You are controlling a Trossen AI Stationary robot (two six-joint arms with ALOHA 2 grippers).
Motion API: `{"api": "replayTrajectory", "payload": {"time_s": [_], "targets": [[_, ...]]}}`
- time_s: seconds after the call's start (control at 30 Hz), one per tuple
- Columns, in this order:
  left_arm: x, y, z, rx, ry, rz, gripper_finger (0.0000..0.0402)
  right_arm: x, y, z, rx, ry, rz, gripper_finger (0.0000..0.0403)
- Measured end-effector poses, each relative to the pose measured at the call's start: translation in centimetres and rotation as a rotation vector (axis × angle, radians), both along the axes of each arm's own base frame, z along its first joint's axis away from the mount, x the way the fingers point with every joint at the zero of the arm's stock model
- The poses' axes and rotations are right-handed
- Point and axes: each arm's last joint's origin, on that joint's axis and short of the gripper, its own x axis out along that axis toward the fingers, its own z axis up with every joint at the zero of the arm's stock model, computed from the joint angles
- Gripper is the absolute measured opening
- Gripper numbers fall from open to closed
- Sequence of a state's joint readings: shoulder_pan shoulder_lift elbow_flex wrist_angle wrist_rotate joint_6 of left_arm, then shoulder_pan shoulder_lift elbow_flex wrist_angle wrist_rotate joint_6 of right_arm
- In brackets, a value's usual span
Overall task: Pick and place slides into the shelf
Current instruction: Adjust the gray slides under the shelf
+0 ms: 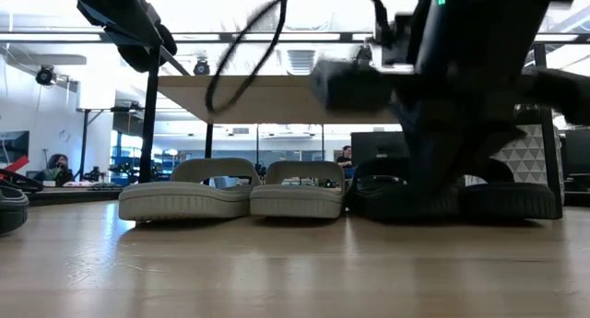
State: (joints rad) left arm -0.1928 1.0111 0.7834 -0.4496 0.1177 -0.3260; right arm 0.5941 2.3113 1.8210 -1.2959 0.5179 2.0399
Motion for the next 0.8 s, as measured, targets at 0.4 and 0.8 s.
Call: {"api": "replayTrajectory", "payload": {"time_s": [0.4, 0.8], "targets": [[0.0, 0.0, 0.0, 0.022, -0.012, -0.016, 0.0, -1.9, 7.0, 4.8, 0.158, -0.24, 0.021, 0.0009], [0.1, 0.0, 0.0, 0.058, -0.032, -0.048, 0.0, 3.5, 2.7, 2.0, 0.149, -0.379, 0.079, 0.0009]]}}
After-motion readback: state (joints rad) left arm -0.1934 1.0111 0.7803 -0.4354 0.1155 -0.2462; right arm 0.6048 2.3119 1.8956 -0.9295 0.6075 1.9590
